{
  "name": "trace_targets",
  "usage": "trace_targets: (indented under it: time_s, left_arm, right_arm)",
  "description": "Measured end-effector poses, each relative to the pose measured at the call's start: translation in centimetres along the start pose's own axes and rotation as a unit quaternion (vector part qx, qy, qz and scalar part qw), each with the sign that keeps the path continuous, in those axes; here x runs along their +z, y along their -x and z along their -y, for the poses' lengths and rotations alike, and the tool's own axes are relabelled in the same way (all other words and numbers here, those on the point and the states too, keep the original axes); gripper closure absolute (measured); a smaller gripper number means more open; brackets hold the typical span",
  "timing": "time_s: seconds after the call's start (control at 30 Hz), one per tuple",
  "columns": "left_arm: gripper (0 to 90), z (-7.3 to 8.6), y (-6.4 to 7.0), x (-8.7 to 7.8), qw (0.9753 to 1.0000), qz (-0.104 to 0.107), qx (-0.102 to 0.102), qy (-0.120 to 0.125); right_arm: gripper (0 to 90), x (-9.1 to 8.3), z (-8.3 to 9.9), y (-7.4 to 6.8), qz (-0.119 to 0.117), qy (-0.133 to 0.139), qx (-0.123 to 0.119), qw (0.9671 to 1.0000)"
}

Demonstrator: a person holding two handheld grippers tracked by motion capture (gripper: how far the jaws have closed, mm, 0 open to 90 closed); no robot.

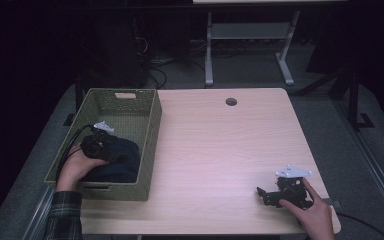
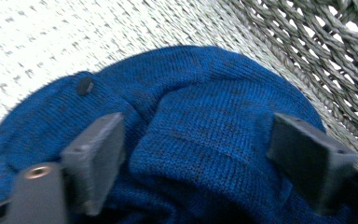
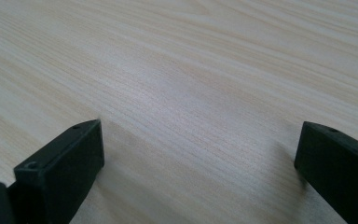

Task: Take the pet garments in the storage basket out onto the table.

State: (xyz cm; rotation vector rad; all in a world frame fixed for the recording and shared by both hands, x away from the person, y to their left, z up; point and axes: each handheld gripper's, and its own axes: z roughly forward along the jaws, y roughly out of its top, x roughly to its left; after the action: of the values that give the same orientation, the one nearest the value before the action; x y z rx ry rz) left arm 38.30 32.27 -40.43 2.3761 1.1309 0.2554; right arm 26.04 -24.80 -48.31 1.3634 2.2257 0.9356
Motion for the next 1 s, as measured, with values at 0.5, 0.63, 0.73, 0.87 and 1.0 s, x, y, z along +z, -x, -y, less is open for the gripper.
trace_targets:
  time_s: [0.5, 0.63, 0.73, 0.87, 1.0]
  left_arm:
    - [80.7, -0.2, 0.1, -2.1, 0.9995, 0.026, -0.009, 0.018]
    - [81.3, -0.3, 0.1, -3.7, 0.9984, 0.016, -0.017, 0.052]
    - [81.4, -0.3, 0.1, -4.8, 0.9964, 0.01, -0.026, 0.081]
    - [81.4, -0.2, 0.0, -5.8, 0.9922, 0.012, -0.04, 0.118]
    - [81.3, -0.2, 0.0, -7.0, 0.987, 0.013, -0.051, 0.152]
  right_arm:
    - [1.0, 0.0, 0.0, 0.0, 0.0, 0.0, 0.0, 1.0]
    - [1.1, 0.0, 0.0, 0.0, 0.0, 0.0, 0.0, 1.0]
    - [1.0, 0.0, 0.0, 0.0, 0.0, 0.0, 0.0, 1.0]
    - [1.0, 0.0, 0.0, 0.0, 0.0, 0.0, 0.0, 1.0]
    - [1.0, 0.0, 0.0, 0.0, 0.0, 0.0, 0.0, 1.0]
